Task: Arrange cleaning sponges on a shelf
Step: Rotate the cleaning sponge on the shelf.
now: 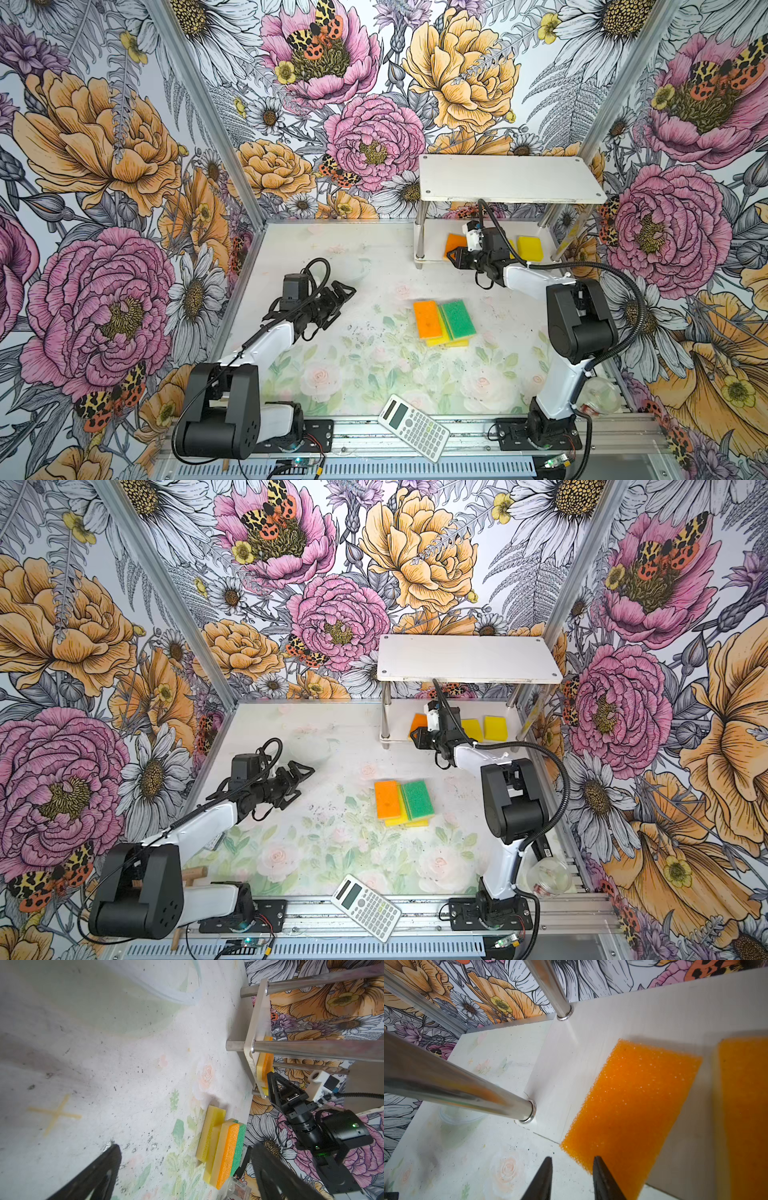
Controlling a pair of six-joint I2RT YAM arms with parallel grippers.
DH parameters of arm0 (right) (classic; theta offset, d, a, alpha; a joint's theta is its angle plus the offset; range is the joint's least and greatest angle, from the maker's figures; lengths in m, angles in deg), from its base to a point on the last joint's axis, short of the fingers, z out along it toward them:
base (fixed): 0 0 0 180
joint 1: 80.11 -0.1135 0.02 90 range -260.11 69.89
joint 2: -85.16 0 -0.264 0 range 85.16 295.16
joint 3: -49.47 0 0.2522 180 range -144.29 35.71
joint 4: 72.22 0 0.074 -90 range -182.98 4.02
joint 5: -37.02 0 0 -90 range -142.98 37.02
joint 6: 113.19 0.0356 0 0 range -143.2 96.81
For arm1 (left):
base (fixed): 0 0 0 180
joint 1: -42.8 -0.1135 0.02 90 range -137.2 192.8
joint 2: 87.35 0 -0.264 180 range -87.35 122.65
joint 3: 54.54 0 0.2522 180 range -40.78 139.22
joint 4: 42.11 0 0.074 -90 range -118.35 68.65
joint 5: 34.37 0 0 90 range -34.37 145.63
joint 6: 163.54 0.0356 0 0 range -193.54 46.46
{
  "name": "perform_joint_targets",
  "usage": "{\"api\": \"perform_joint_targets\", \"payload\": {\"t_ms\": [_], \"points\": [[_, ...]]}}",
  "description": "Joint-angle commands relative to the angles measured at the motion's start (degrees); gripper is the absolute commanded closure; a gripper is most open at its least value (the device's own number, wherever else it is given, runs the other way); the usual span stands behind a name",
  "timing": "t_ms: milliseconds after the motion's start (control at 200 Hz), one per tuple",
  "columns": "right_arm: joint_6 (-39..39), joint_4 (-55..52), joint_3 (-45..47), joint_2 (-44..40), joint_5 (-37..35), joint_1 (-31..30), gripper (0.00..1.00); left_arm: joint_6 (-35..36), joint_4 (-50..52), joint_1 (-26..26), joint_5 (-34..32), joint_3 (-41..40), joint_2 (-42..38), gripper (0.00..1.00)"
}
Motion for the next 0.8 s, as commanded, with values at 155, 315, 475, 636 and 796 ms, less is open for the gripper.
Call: {"api": "perform_joint_targets", "payload": {"t_ms": [155, 315, 475, 636, 796], "points": [[-3.41, -3.11, -1.87, -0.31, -5.41, -0.27, 0.65, 1.66, 0.4, -0.72, -0.28, -0.68, -0.8, 0.01], [-4.77, -3.99, -2.11, -0.58, -8.2, -0.07, 0.66, 1.66, 0.55, -0.72, -0.33, -0.77, -1.09, 0.01], [-6.14, -4.51, -2.2, -1.52, -10.76, 0.04, 0.66, 1.75, 0.8, -0.72, -0.3, -0.6, -1.27, 0.01], [-7.42, -5.79, -2.88, -2.42, -12.59, 0.26, 0.66, 1.67, 0.89, -0.72, -0.33, -0.33, -1.18, 0.01], [-9.21, -6.09, -3.02, -3.6, -13.01, 0.32, 0.66, 1.66, 0.96, -0.67, -0.21, -0.22, -1.22, 0.01]]}}
